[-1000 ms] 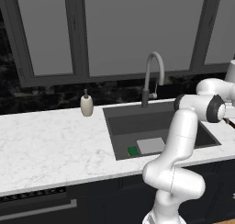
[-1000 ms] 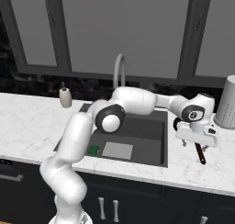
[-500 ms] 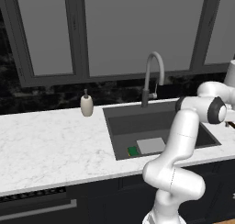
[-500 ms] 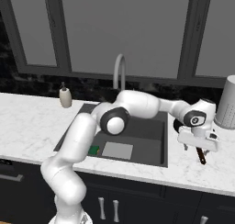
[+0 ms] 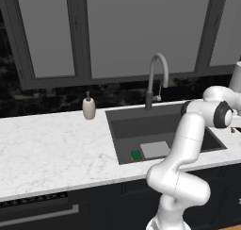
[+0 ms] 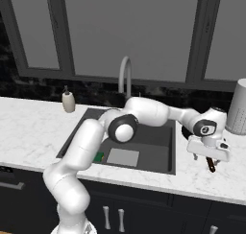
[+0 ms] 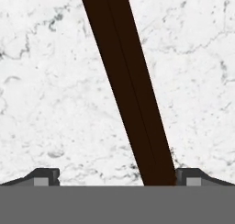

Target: Pick the pan and sponge and place them into the sink. Then turn on the water.

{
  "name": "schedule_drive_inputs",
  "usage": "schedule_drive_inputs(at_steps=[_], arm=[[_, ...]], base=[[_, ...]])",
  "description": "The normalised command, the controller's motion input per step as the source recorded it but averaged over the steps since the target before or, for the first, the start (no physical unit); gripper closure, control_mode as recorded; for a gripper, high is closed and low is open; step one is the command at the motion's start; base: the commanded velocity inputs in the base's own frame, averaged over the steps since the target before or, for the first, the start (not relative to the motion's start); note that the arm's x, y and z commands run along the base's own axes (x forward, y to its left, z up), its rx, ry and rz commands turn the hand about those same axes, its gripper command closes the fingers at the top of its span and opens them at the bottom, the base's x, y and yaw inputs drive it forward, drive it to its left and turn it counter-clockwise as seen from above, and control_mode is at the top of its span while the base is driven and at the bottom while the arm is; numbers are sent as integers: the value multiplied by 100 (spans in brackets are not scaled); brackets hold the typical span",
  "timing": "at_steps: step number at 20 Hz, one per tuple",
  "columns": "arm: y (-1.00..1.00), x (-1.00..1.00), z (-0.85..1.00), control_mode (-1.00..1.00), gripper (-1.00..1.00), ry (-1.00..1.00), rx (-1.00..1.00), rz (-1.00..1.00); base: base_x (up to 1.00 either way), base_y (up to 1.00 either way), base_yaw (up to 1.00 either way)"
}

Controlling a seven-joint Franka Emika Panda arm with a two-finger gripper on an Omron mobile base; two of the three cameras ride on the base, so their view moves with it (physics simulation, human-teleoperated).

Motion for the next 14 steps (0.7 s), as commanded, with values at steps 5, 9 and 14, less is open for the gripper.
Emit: schedule_drive_inputs(at_steps=[5, 9, 14], arm=[[-12, 7, -13, -100, -100, 0, 1, 0], [-4, 3, -18, -100, -100, 0, 0, 0], [-5, 1, -9, -100, 100, 0, 1, 0]], base=[[0, 0, 0], [0, 0, 0], [0, 0, 0]])
